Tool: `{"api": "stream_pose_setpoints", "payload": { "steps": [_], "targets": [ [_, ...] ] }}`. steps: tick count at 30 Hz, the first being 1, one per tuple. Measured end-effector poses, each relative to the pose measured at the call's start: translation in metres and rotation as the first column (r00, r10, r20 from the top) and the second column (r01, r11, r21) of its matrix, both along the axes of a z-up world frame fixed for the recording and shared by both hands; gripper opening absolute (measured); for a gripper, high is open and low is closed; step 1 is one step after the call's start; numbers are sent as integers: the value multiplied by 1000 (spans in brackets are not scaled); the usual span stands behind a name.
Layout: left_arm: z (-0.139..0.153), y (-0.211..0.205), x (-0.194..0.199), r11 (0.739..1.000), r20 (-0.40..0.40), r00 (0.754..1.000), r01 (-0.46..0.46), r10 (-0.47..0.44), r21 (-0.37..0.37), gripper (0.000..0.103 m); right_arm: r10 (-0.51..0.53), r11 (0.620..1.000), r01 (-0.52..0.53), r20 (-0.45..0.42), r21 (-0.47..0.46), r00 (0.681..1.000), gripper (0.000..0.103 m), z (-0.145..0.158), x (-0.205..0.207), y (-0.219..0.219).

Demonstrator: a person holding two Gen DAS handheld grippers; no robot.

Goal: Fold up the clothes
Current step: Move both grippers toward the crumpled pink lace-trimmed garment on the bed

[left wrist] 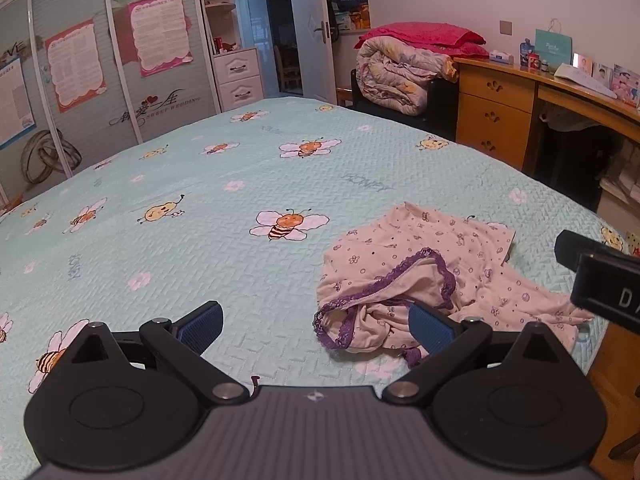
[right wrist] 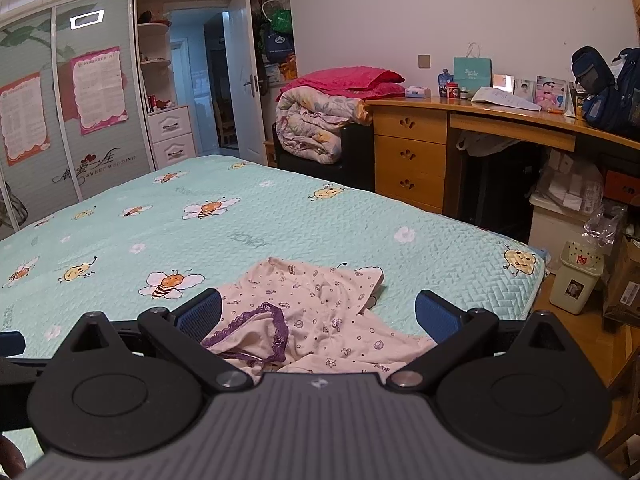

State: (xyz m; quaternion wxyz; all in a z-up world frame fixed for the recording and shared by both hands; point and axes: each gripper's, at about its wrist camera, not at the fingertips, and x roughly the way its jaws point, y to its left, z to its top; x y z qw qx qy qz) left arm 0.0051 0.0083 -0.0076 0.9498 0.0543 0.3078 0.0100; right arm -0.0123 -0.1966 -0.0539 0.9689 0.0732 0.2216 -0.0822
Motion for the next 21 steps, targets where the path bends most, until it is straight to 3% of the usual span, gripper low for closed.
{"api": "stream_pose_setpoints", "payload": {
  "steps": [5,21],
  "targets": [
    [11,-5,-4,1000,-4,1000,3,-3,-9,102,-2,1000,2,-10,6,1000,102,-3,-1,-3],
    [-11,-2,2,1000,-50,999,7,-7,-2,102,0,999,2,-46,35,999,102,-13,-1,-3]
  ]
}}
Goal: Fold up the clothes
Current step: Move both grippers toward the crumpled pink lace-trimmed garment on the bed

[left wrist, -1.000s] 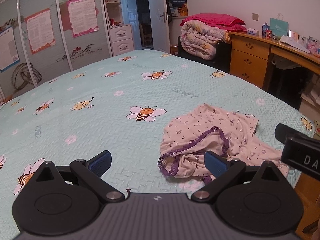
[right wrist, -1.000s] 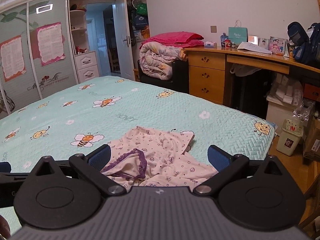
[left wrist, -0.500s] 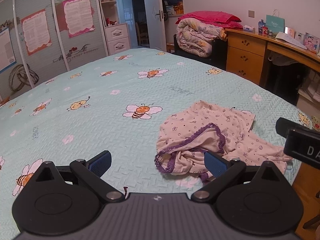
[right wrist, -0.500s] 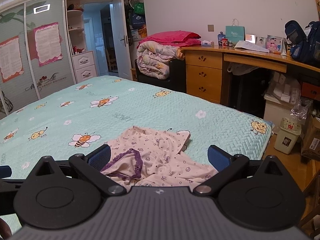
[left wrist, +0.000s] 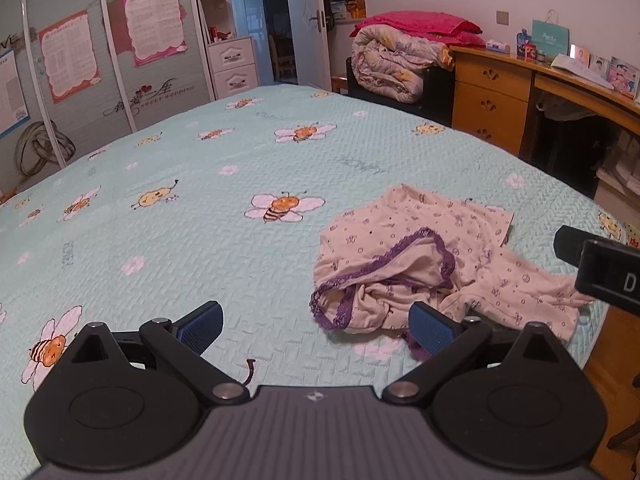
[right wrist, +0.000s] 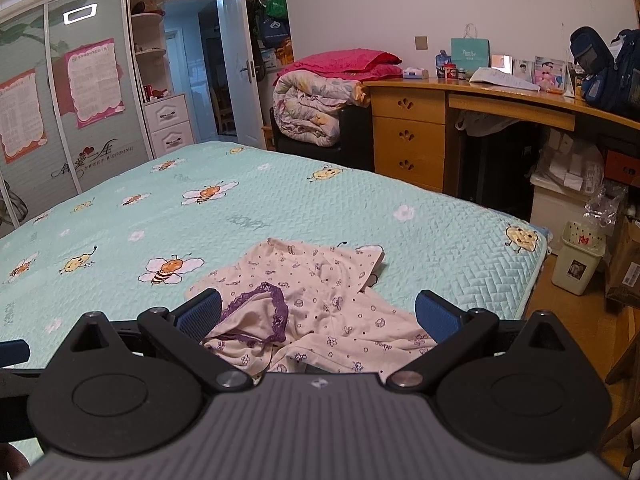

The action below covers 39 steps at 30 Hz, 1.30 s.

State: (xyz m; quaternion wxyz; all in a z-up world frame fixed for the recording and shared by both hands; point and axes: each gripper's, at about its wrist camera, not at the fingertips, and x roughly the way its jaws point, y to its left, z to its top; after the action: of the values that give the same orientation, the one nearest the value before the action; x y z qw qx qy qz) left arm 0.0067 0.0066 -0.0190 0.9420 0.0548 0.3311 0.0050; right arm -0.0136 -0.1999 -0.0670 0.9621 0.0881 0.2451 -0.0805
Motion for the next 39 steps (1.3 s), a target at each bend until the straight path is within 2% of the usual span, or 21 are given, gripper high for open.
{"api": "stream_pose_setpoints", "payload": {
  "steps": [27,39],
  "targets": [
    [-10,5,4,999,-30,1000,-7,8,34,102,-8,998,12,-62,56,998,102,-16,4,-3],
    [-18,0,7,1000,-46,999,13,-12,25,102,-9,996,17,-98,85,995,102,-29,6,-8]
  ]
}}
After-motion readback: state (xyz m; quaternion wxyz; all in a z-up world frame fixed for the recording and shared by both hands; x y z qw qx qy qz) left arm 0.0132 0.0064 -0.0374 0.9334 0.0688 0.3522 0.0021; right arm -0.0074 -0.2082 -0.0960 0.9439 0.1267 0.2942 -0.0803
